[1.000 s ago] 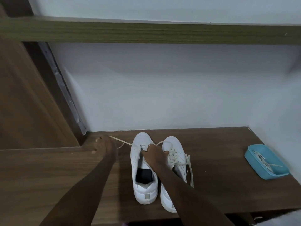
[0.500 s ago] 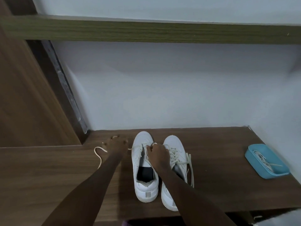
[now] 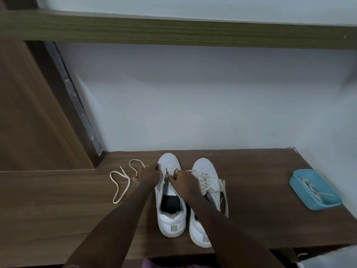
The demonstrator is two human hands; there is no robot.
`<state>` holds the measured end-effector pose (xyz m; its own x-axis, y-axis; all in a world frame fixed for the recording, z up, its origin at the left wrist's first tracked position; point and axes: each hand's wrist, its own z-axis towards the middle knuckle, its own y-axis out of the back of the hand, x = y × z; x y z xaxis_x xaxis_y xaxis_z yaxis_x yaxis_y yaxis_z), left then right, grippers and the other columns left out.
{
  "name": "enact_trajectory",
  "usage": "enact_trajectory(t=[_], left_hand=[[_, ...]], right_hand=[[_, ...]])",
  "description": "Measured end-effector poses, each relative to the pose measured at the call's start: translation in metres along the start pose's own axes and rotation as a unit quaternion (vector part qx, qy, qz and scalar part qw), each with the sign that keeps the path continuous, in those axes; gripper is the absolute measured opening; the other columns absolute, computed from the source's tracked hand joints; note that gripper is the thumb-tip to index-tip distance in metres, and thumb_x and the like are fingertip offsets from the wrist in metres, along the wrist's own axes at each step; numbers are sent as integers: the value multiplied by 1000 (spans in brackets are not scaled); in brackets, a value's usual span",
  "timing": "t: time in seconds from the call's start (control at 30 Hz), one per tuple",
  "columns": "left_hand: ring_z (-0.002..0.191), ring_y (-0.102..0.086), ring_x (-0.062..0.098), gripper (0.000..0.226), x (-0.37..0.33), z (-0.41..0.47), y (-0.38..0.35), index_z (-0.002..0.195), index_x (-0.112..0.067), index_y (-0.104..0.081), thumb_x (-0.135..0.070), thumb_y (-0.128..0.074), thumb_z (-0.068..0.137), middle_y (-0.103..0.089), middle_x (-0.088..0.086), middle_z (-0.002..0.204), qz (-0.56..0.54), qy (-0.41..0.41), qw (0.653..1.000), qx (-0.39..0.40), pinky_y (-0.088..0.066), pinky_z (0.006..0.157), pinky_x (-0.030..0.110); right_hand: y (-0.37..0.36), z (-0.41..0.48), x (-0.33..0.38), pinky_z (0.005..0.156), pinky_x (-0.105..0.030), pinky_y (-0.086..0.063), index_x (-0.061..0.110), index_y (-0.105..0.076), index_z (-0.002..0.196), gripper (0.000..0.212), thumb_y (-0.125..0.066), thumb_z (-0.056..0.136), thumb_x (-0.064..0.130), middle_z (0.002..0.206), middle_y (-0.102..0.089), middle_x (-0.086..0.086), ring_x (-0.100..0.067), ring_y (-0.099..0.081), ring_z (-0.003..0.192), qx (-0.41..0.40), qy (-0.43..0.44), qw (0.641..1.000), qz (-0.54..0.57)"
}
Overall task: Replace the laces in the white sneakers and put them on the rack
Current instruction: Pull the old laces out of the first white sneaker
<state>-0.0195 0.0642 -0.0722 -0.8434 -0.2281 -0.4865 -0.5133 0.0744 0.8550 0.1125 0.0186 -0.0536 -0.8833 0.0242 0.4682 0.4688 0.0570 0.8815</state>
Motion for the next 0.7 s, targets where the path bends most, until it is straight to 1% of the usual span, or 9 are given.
enact_trajectory(t=[0.07,0.13,0.23,0.3,0.37,0.43,0.53,0.6,0.7], left_hand=[[109,-55,35,20,4,3,4,94,-15,-58,-10,-39,93,-64,18,106,-71,39,996,-38,-37,92,37],[109,-55,38,24,10,4,11,101,-9,-60,-10,-37,95,-62,21,108,-144,105,978,-112,-38,94,38],[120,-49,37,31,25,8,20,117,-4,-55,-13,-32,99,-59,19,119,-135,193,957,-168,-34,102,39],[122,-47,35,29,33,9,23,118,-10,-54,-18,-34,98,-60,15,121,-125,210,954,-173,-36,100,39],[123,-46,35,32,28,6,22,122,-9,-53,-22,-37,98,-57,13,125,-101,180,969,-139,-39,93,34],[127,-41,32,34,20,3,18,126,-12,-53,-24,-43,95,-54,12,128,-65,80,991,-85,-36,93,34],[120,-46,28,18,15,4,5,109,-25,-56,-26,-52,92,-64,3,109,35,-58,998,-11,-34,96,38],[117,-48,25,9,12,2,-1,93,-31,-47,-22,-49,91,-65,-1,101,52,-71,996,11,-33,98,41],[122,-35,20,22,-1,-7,0,87,-31,-47,-10,-40,89,-63,-7,104,60,-20,998,-3,-26,93,41]], right_hand=[[-1,-2,1,72,-33,-46,15,-50,77,40,-44,93,51,90,-66,-9,-28,-63,89,12,-1,1000,-20],[-2,-2,2,68,-32,-43,16,-45,72,42,-47,90,54,84,-61,-9,-29,-62,86,19,-17,1000,0],[0,-1,8,66,-30,-41,7,-59,87,44,-47,90,50,91,-63,-13,-31,-62,87,15,-22,1000,5],[1,-1,13,69,-32,-45,4,-62,92,44,-46,91,45,94,-65,-15,-32,-63,89,9,-19,1000,-9],[0,-2,15,72,-33,-48,3,-64,94,43,-45,92,41,95,-66,-16,-32,-63,91,5,-22,1000,-16],[1,-2,15,75,-34,-49,2,-64,96,42,-44,93,38,97,-67,-16,-32,-63,92,2,-22,1000,-22],[3,-4,17,78,-33,-48,2,-65,101,40,-44,94,35,102,-66,-17,-32,-62,97,0,-17,999,-30],[5,-5,19,80,-33,-47,2,-65,104,38,-44,95,33,106,-65,-16,-32,-61,101,3,-17,999,-34],[7,-5,20,79,-32,-47,3,-66,103,36,-44,94,30,106,-65,-15,-31,-61,101,10,-24,999,-37]])
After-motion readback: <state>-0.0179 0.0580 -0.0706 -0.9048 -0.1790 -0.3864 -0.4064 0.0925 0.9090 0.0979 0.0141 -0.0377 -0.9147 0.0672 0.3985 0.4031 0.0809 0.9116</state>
